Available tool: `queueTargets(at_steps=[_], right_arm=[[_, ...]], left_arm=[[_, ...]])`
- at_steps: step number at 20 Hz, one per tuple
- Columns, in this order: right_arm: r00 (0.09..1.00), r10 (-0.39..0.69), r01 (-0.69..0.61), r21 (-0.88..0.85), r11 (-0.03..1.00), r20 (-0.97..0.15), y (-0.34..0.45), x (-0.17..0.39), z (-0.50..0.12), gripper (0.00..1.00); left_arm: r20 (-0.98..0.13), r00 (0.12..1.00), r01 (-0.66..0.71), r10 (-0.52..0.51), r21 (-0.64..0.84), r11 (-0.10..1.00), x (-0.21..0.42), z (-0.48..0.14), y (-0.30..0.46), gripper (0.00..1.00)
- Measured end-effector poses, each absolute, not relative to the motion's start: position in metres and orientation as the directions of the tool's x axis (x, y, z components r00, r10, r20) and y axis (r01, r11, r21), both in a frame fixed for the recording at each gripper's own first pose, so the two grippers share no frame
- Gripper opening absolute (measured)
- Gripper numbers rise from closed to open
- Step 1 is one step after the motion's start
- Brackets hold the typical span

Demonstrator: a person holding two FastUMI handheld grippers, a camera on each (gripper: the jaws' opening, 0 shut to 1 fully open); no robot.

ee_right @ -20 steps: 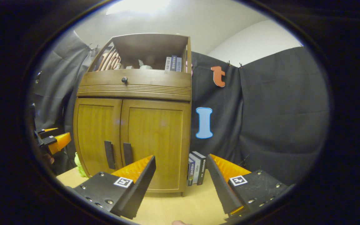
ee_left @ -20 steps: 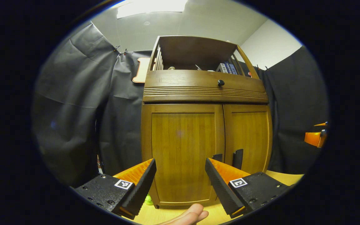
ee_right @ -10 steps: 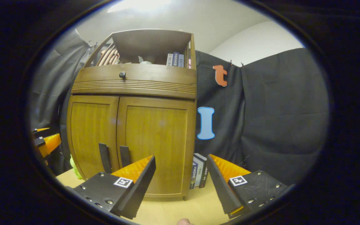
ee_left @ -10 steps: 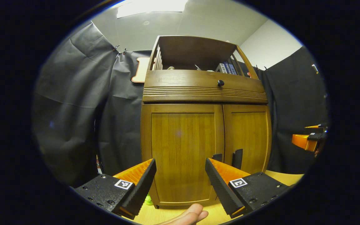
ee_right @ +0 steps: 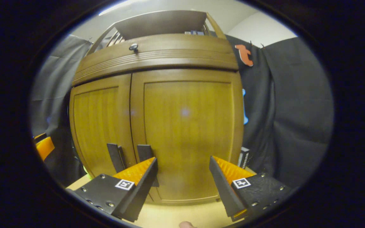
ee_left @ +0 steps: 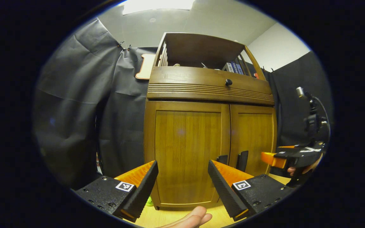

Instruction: Open the right door of the double-door shoe cabinet with the right hand, and open the left door with the left hand.

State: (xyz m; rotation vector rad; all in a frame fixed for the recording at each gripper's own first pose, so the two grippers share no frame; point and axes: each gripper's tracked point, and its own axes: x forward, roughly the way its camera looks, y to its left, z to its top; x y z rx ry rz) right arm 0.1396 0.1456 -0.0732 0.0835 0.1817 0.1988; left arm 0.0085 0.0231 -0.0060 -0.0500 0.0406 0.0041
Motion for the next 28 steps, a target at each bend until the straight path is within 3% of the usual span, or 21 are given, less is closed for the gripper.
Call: queueTargets(at_steps=[7, 8, 9, 13, 15, 16, 22, 23, 28], right_arm=[[0.925, 0.334, -0.309, 0.154, 0.939, -0.179, 0.206, 0.167, -0.096, 0.97], [0.928, 0.330, -0.309, 0.134, 0.941, -0.173, 0.207, 0.171, -0.097, 0.89], [0.926, 0.335, -0.318, 0.118, 0.941, -0.173, 0.209, 0.171, -0.096, 0.89], [0.894, 0.395, -0.377, 0.124, 0.918, -0.213, 0.229, 0.170, -0.111, 0.30], [0.885, 0.410, -0.393, 0.120, 0.912, -0.221, 0.229, 0.166, -0.108, 0.19], [0.878, 0.423, -0.402, 0.134, 0.906, -0.223, 0.227, 0.163, -0.107, 0.23], [0.856, 0.460, -0.447, 0.109, 0.888, -0.235, 0.207, 0.129, -0.103, 0.22], [0.855, 0.460, -0.449, 0.104, 0.888, -0.240, 0.203, 0.123, -0.103, 0.27], [0.836, 0.488, -0.475, 0.114, 0.873, -0.253, 0.182, 0.099, -0.099, 0.22]], left_arm=[[-0.039, 0.999, -0.024, 0.022, -0.053, 0.998, 0.006, -0.011, 0.022, 0.95], [-0.038, 0.999, -0.034, 0.032, -0.054, 0.998, 0.007, -0.011, 0.025, 0.95], [-0.041, 0.998, -0.041, 0.039, -0.054, 0.998, 0.008, -0.013, 0.025, 0.95], [-0.053, 0.999, -0.011, 0.006, -0.080, 0.997, 0.010, -0.013, 0.023, 0.94], [-0.052, 0.999, 0.008, -0.013, -0.086, 0.996, 0.004, -0.016, 0.020, 0.95], [-0.050, 0.999, 0.010, -0.014, -0.085, 0.996, 0.002, -0.017, 0.018, 0.95], [-0.042, 0.999, 0.030, -0.032, -0.046, 0.998, 0.001, -0.020, 0.011, 0.95], [-0.044, 0.998, 0.034, -0.036, -0.045, 0.998, 0.002, -0.020, 0.012, 0.95], [-0.049, 0.998, 0.042, -0.044, -0.042, 0.998, 0.004, -0.025, 0.009, 0.97]])
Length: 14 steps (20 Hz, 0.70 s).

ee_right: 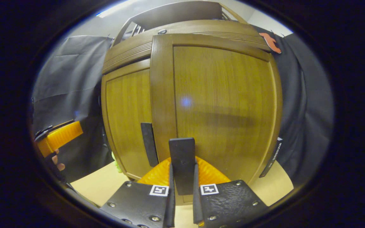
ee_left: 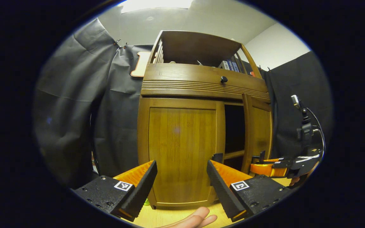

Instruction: Open the right door of the double-door shoe cabinet with the right hand, and open the left door with the left hand.

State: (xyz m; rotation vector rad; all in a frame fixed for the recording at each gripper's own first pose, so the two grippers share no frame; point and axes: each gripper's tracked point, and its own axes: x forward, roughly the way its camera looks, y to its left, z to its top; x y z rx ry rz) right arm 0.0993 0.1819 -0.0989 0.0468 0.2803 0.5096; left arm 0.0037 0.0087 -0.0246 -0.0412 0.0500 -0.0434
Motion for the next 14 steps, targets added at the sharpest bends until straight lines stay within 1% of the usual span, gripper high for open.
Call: queueTargets(at_steps=[1, 2, 5, 6, 7, 9, 10, 12, 13, 14], right_arm=[[0.831, 0.494, -0.479, 0.122, 0.869, -0.255, 0.178, 0.096, -0.099, 0.22], [0.829, 0.498, -0.481, 0.130, 0.867, -0.254, 0.174, 0.092, -0.098, 0.22], [0.829, 0.499, -0.481, 0.133, 0.867, -0.253, 0.158, 0.080, -0.097, 0.22], [0.830, 0.497, -0.479, 0.134, 0.868, -0.253, 0.152, 0.076, -0.095, 0.18], [0.832, 0.495, -0.476, 0.136, 0.869, -0.252, 0.146, 0.072, -0.094, 0.23], [0.837, 0.488, -0.468, 0.137, 0.873, -0.250, 0.132, 0.063, -0.093, 0.22], [0.841, 0.481, -0.461, 0.138, 0.877, -0.248, 0.125, 0.060, -0.092, 0.22], [0.852, 0.463, -0.442, 0.137, 0.886, -0.246, 0.113, 0.055, -0.092, 0.22], [0.856, 0.454, -0.435, 0.130, 0.891, -0.248, 0.107, 0.052, -0.093, 0.22], [0.861, 0.445, -0.426, 0.128, 0.896, -0.246, 0.101, 0.050, -0.091, 0.22]], left_arm=[[-0.047, 0.998, 0.042, -0.044, -0.043, 0.998, 0.003, -0.025, 0.008, 0.97], [-0.047, 0.998, 0.041, -0.044, -0.044, 0.998, 0.003, -0.026, 0.008, 0.94], [-0.048, 0.998, 0.047, -0.049, -0.044, 0.998, 0.002, -0.025, 0.007, 0.94], [-0.048, 0.997, 0.051, -0.053, -0.044, 0.998, 0.003, -0.026, 0.006, 0.94], [-0.047, 0.997, 0.055, -0.057, -0.045, 0.998, 0.003, -0.025, 0.006, 0.94], [-0.044, 0.997, 0.064, -0.066, -0.046, 0.997, 0.002, -0.024, 0.005, 0.97], [-0.043, 0.997, 0.069, -0.071, -0.047, 0.996, 0.002, -0.025, 0.004, 0.94], [-0.041, 0.996, 0.076, -0.078, -0.048, 0.996, 0.001, -0.024, 0.004, 0.94], [-0.039, 0.996, 0.081, -0.083, -0.048, 0.996, 0.001, -0.024, 0.002, 0.97], [-0.038, 0.995, 0.087, -0.089, -0.050, 0.995, -0.003, -0.025, -0.002, 0.97]])
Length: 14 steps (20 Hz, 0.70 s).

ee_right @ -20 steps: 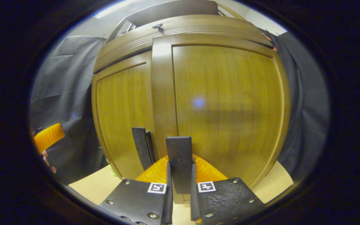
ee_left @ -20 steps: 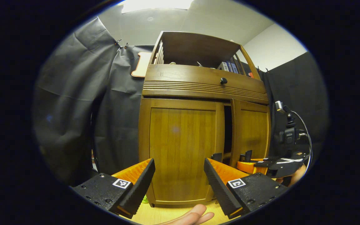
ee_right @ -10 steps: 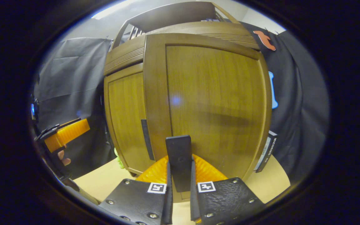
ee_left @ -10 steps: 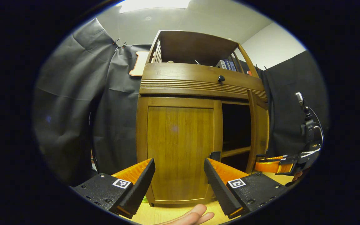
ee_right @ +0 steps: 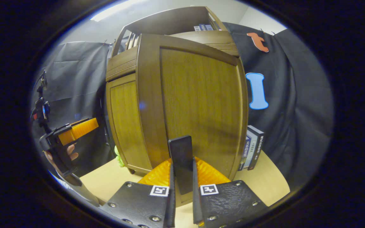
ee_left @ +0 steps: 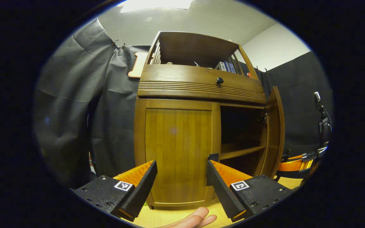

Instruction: Open the right door of the double-door shoe cabinet with the right hand, and open the left door with the left hand.

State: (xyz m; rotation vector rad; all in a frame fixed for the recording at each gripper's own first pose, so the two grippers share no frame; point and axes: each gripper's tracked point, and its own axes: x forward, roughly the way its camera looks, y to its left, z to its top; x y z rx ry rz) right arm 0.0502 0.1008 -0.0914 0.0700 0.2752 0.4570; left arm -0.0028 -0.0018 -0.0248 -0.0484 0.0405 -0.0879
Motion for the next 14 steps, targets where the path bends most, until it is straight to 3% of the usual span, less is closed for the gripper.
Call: queueTargets(at_steps=[3, 4, 6, 12, 13, 14], right_arm=[[0.876, 0.414, -0.395, 0.123, 0.910, -0.247, 0.082, 0.044, -0.091, 0.22], [0.883, 0.401, -0.382, 0.121, 0.916, -0.245, 0.075, 0.041, -0.090, 0.17], [0.898, 0.369, -0.352, 0.112, 0.929, -0.241, 0.063, 0.038, -0.088, 0.21], [0.916, 0.335, -0.312, 0.134, 0.941, -0.220, 0.037, 0.034, -0.084, 0.21], [0.920, 0.326, -0.305, 0.124, 0.944, -0.220, 0.027, 0.032, -0.086, 0.17], [0.926, 0.309, -0.293, 0.106, 0.950, -0.214, 0.021, 0.035, -0.085, 0.21]], left_arm=[[-0.039, 0.994, 0.095, -0.097, -0.049, 0.994, -0.006, -0.026, -0.006, 0.94], [-0.041, 0.994, 0.099, -0.101, -0.046, 0.994, -0.005, -0.026, -0.007, 0.95], [-0.041, 0.994, 0.103, -0.105, -0.042, 0.994, -0.006, -0.026, -0.009, 0.95], [-0.049, 0.993, 0.104, -0.106, -0.037, 0.994, -0.003, -0.030, -0.014, 0.94], [-0.050, 0.993, 0.105, -0.106, -0.036, 0.994, -0.002, -0.031, -0.015, 0.95], [-0.052, 0.993, 0.106, -0.108, -0.034, 0.994, -0.002, -0.031, -0.016, 0.95]])
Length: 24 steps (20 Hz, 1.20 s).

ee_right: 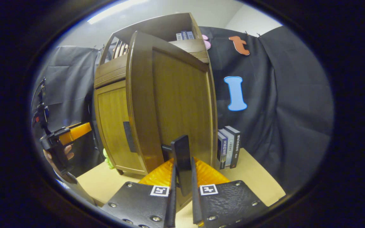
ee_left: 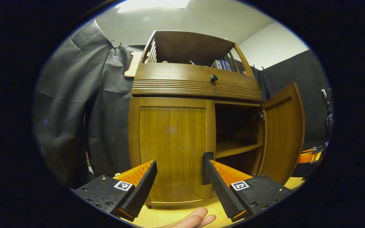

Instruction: Open the right door of the double-door shoe cabinet with the right hand, and open the left door with the left hand.

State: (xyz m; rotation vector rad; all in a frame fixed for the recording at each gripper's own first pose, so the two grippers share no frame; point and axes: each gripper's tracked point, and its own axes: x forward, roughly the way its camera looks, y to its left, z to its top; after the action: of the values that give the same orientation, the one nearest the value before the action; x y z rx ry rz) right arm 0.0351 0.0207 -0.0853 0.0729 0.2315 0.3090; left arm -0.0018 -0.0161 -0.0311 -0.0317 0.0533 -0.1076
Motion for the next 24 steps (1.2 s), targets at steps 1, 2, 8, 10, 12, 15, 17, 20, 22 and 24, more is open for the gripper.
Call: queueTargets(at_steps=[1, 2, 8, 10, 12, 15, 17, 20, 22, 24], right_arm=[[0.936, 0.277, -0.268, 0.072, 0.961, -0.217, 0.011, 0.039, -0.087, 0.21], [0.945, 0.261, -0.250, 0.080, 0.965, -0.196, 0.005, 0.043, -0.085, 0.12], [0.965, 0.156, -0.164, -0.024, 0.986, -0.209, -0.060, 0.048, -0.084, 0.01], [0.957, 0.193, -0.192, 0.028, 0.981, -0.217, -0.067, 0.051, -0.084, 0.05], [0.953, 0.215, -0.205, 0.068, 0.976, -0.215, -0.086, 0.058, -0.086, 0.00], [0.943, 0.261, -0.251, 0.075, 0.965, -0.207, -0.099, 0.064, -0.087, 0.01], [0.934, 0.292, -0.280, 0.088, 0.956, -0.206, -0.106, 0.070, -0.086, 0.01], [0.925, 0.333, -0.316, 0.115, 0.942, -0.184, -0.109, 0.073, -0.086, 0.01], [0.927, 0.334, -0.322, 0.094, 0.942, -0.172, -0.107, 0.071, -0.086, 0.01], [0.932, 0.317, -0.310, 0.065, 0.949, -0.176, -0.107, 0.063, -0.087, 0.01]], left_arm=[[-0.054, 0.993, 0.106, -0.108, -0.033, 0.994, -0.002, -0.033, -0.017, 0.95], [-0.054, 0.993, 0.107, -0.108, -0.031, 0.994, -0.002, -0.033, -0.018, 0.95], [-0.060, 0.991, 0.115, -0.116, -0.021, 0.993, -0.002, -0.037, -0.026, 0.94], [-0.061, 0.991, 0.115, -0.116, -0.021, 0.993, -0.001, -0.037, -0.028, 0.95], [-0.064, 0.991, 0.115, -0.117, -0.023, 0.993, -0.001, -0.038, -0.030, 0.95], [-0.052, 0.990, 0.130, -0.132, -0.039, 0.991, 0.000, -0.037, -0.035, 0.95], [-0.053, 0.989, 0.136, -0.138, -0.043, 0.990, 0.000, -0.037, -0.038, 0.95], [-0.054, 0.988, 0.142, -0.144, -0.042, 0.989, 0.001, -0.037, -0.041, 0.95], [-0.056, 0.986, 0.151, -0.154, -0.054, 0.987, 0.003, -0.038, -0.046, 0.95], [-0.040, 0.982, 0.183, -0.187, -0.084, 0.979, 0.006, -0.035, -0.056, 0.95]])
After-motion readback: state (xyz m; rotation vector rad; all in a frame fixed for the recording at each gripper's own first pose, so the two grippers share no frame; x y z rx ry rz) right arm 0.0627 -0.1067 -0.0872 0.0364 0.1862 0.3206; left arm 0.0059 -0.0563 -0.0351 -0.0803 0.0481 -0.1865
